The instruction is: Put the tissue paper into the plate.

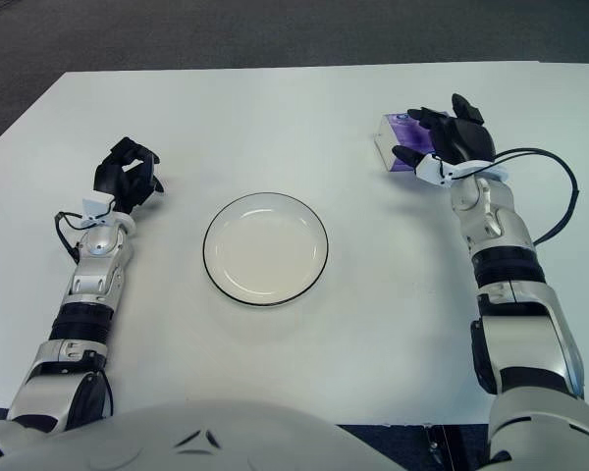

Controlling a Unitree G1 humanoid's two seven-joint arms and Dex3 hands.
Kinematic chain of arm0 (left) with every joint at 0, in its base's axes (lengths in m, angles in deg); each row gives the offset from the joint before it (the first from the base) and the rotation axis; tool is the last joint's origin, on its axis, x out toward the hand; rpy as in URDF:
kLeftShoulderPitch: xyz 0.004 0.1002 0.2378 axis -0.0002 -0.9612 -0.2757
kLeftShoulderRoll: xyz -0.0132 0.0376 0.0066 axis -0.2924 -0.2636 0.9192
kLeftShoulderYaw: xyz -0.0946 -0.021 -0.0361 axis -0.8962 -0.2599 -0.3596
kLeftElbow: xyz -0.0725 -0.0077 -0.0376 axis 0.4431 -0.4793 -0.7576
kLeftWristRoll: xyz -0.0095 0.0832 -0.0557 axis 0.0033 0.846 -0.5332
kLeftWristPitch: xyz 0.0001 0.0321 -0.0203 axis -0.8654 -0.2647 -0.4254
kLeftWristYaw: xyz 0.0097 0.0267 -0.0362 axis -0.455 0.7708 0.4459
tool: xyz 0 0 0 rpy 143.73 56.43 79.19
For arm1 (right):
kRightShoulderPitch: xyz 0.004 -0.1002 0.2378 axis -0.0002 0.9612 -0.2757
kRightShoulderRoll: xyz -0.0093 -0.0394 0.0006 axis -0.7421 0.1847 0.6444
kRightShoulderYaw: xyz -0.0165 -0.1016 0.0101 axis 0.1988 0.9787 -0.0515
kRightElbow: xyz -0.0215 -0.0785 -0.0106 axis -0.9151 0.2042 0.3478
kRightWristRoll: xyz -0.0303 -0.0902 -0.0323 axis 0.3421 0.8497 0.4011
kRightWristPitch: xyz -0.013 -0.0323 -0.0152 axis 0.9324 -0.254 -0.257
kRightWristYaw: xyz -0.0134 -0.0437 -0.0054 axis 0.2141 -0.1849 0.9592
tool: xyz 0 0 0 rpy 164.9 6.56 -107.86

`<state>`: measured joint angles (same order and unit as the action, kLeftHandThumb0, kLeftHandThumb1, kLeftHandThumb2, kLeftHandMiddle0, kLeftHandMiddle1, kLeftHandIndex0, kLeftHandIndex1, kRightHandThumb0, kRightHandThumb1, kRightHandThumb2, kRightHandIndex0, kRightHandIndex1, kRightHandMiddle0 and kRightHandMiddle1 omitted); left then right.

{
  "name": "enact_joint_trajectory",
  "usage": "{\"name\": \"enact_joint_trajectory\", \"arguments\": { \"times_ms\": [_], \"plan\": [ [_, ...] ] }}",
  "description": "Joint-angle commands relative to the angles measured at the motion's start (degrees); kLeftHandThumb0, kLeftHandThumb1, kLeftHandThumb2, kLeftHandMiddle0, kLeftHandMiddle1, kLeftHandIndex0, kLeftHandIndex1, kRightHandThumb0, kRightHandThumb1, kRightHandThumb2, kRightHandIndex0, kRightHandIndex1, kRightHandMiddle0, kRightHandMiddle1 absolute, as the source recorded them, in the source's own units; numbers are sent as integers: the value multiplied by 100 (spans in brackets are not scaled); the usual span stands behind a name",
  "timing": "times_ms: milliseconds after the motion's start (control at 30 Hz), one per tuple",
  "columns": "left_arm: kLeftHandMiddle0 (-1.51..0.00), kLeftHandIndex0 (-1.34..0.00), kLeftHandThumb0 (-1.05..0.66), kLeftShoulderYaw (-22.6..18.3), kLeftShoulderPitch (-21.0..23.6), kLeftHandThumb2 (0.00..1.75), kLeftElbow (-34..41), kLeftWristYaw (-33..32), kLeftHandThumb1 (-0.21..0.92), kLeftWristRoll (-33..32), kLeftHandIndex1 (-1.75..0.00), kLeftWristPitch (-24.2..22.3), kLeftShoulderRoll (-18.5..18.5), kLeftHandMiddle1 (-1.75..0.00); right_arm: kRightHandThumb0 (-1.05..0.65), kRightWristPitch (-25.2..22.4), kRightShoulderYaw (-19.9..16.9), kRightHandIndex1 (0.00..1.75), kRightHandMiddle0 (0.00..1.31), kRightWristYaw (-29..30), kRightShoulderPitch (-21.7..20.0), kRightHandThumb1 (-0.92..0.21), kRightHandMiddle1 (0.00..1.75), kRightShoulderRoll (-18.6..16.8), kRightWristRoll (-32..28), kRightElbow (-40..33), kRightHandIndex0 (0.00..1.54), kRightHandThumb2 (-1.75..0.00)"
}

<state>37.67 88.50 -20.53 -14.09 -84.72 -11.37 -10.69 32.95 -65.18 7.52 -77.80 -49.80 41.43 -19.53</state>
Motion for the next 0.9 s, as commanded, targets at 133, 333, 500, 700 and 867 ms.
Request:
{"name": "enact_joint_trajectory", "arguments": {
  "times_ms": [133, 333, 500, 700, 867],
  "plan": [
    [-90, -62, -38, 52, -815, 49, -413, -122, 92, 64, -175, 15, 251, -175, -82, 282, 208, 0, 41, -500, -426, -92, 4, 70, -268, 740, 46, -77],
    [-90, -61, -37, 55, -835, 49, -367, -138, 92, 71, -175, -7, 259, -175, -83, 414, 380, 0, 39, -727, -519, -92, 3, 121, -276, 1085, 44, -78],
    [-90, -61, -37, 55, -862, 49, -303, -148, 92, 62, -175, -39, 261, -175, -84, 526, 485, 0, 38, -862, -454, -92, 2, 183, -317, 1181, 43, -80],
    [-89, -61, -37, 56, -900, 48, -229, -150, 92, 50, -175, -69, 262, -175, -84, 746, 431, 0, 38, -1228, -55, -92, 2, 323, -584, 785, 42, -81],
    [-89, -61, -36, 54, -912, 48, -189, -149, 92, 44, -175, -92, 259, -175, -85, 1071, 356, 0, 39, -1430, 527, -92, 2, 572, -826, -24, 42, -79]
  ]
}}
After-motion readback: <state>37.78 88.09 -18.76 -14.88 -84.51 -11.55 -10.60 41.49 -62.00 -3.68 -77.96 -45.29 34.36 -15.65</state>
